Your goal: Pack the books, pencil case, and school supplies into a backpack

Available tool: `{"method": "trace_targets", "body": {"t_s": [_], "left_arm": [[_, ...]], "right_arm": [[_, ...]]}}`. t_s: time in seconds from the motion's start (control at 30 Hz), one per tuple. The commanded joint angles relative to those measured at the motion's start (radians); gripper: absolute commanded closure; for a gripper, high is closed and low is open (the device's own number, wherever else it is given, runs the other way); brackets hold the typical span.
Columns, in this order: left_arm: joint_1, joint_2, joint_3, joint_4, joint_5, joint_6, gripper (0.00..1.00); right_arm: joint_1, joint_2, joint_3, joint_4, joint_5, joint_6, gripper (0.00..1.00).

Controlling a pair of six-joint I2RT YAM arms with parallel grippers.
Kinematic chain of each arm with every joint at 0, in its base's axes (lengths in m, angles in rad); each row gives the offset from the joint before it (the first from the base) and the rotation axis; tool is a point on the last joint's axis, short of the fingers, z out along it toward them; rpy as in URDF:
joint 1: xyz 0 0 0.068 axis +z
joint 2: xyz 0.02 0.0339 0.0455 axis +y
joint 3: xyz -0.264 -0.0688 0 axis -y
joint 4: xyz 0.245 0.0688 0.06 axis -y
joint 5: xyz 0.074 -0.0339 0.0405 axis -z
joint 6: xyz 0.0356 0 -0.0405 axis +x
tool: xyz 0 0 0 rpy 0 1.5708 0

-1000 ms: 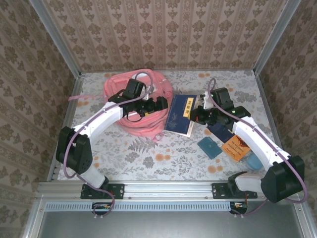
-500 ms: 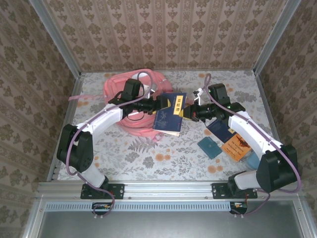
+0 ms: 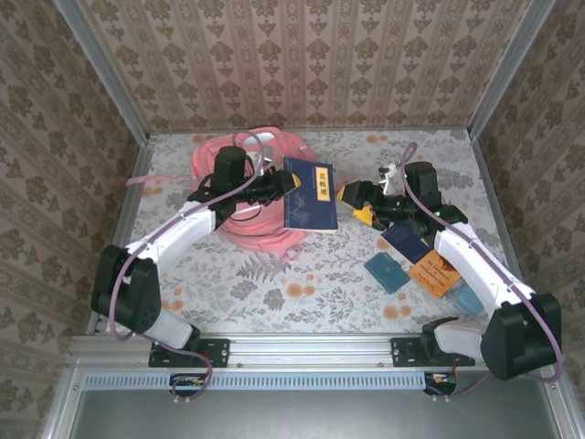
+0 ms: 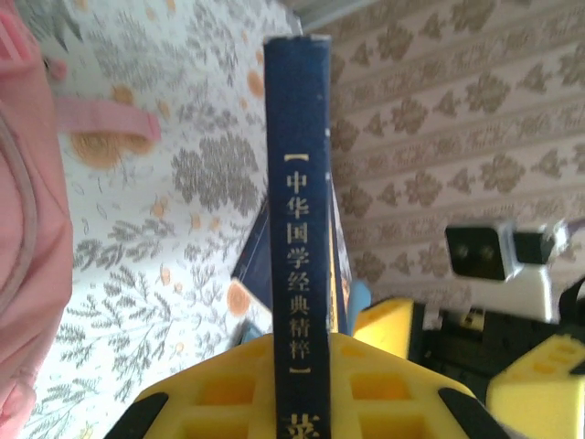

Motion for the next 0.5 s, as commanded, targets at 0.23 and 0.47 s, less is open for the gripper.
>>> {"method": "trace_targets", "body": {"t_s": [0.23, 0.47], "left_arm": [[-0.045, -0.107, -0.028, 0.11, -0.391, -0.209, 0.89], [-0.057, -0.085, -0.024, 0.154, -0.495, -0.338, 0.89]], "right_arm": [[0.119, -0.065, -0.197, 0.481, 0.173, 0.525, 0.01], [0.186, 0.024, -0.241, 0.798, 0.235, 0.717, 0.0]]}}
